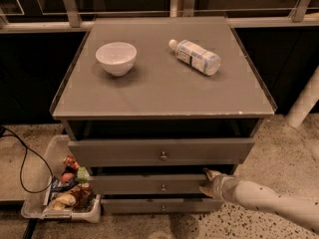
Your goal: Open middle drawer
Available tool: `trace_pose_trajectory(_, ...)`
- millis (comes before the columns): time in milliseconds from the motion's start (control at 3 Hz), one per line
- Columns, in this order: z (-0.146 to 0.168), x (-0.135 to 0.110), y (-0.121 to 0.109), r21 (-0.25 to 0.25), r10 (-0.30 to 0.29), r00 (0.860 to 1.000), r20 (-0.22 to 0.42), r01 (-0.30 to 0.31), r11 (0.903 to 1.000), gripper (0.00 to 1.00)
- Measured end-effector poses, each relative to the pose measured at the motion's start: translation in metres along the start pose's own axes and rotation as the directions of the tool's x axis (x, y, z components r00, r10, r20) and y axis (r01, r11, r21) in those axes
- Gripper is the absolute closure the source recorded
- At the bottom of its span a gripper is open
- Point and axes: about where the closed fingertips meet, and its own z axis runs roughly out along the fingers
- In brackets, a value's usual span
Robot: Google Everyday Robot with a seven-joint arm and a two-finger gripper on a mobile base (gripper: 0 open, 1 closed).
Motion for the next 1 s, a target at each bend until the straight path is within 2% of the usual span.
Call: trace_pose_trajectory(1000, -0.0061, -0.0036, 0.0004, -0.005, -0.007, 1.0, 0.007, 0.007, 1.0, 1.0)
